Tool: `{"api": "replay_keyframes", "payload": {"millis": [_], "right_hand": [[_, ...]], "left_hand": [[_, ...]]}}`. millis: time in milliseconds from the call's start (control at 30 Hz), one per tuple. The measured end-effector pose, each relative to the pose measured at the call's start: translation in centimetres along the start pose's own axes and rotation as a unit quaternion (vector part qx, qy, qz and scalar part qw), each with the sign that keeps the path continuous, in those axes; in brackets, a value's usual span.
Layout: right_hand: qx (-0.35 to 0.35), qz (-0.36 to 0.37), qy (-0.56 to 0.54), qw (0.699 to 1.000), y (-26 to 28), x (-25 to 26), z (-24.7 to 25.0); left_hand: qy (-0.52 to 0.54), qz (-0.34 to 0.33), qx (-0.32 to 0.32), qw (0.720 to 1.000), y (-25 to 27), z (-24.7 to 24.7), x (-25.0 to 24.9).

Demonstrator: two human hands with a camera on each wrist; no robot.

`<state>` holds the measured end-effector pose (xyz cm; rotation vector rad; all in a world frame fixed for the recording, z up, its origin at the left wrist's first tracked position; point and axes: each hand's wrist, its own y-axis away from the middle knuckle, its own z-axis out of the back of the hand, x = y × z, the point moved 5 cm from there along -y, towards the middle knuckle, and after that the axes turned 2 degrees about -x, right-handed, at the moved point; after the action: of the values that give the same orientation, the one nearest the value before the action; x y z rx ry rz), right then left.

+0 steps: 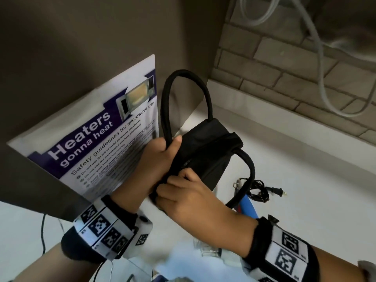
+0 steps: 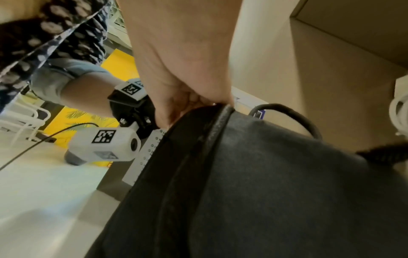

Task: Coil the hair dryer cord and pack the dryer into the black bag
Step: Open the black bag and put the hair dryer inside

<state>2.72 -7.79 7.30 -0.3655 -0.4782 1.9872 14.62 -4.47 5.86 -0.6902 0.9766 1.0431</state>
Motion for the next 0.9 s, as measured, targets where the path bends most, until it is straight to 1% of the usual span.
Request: {"api": "replay_keyframes", "payload": {"millis": [67, 200, 267, 333, 433, 500, 600, 633, 700, 767, 900], "right_hand": [[0.001, 0.009, -0.001, 1.0, -0.5, -0.1, -0.3], [-0.033, 0.045, 0.016, 0.998, -0.8, 1.0, -0.6], [-0.019, 0.055, 0.035, 0.998, -0.1, 1.9, -2.0], [-0.002, 0.032, 0.054, 0.998, 0.7, 2.2, -3.4], [-0.018, -0.011, 0.044, 0.999, 1.0, 2.0, -3.5], [-0.01, -0.031, 0.032, 0.999, 1.1, 1.7, -2.3], [0.073, -0.057, 0.054, 0.994, 1.5, 0.5, -0.2], [0.087, -0.074, 0.066, 0.991, 1.7, 0.0, 0.5], [0.087, -0.116, 0.08, 0.986, 2.1, -1.0, 1.9], [0.098, -0.137, 0.085, 0.982, 2.8, -1.3, 2.9], [0.122, -0.173, 0.039, 0.977, 4.8, -1.5, 4.7]], "left_hand": [[-0.011, 0.001, -0.003, 1.0, -0.1, 0.1, 0.1], [-0.002, 0.017, -0.007, 1.0, -0.5, 0.6, 0.4], [0.002, 0.018, -0.009, 1.0, -0.3, 0.7, 0.3], [0.005, 0.012, -0.005, 1.0, -0.3, 0.5, 0.5], [0.005, 0.011, 0.002, 1.0, -0.3, 0.7, 0.7], [0.024, 0.014, 0.01, 1.0, -0.5, 0.9, 0.8], [0.042, 0.011, 0.026, 0.999, -0.6, 1.1, 0.7], [0.045, 0.004, 0.035, 0.998, -0.5, 1.1, 0.6], [0.051, 0.001, 0.048, 0.998, -0.5, 0.9, 0.6], [0.041, 0.003, 0.049, 0.998, -0.4, 1.0, 0.7], [0.033, -0.007, 0.032, 0.999, 0.5, 1.5, 0.3]]}}
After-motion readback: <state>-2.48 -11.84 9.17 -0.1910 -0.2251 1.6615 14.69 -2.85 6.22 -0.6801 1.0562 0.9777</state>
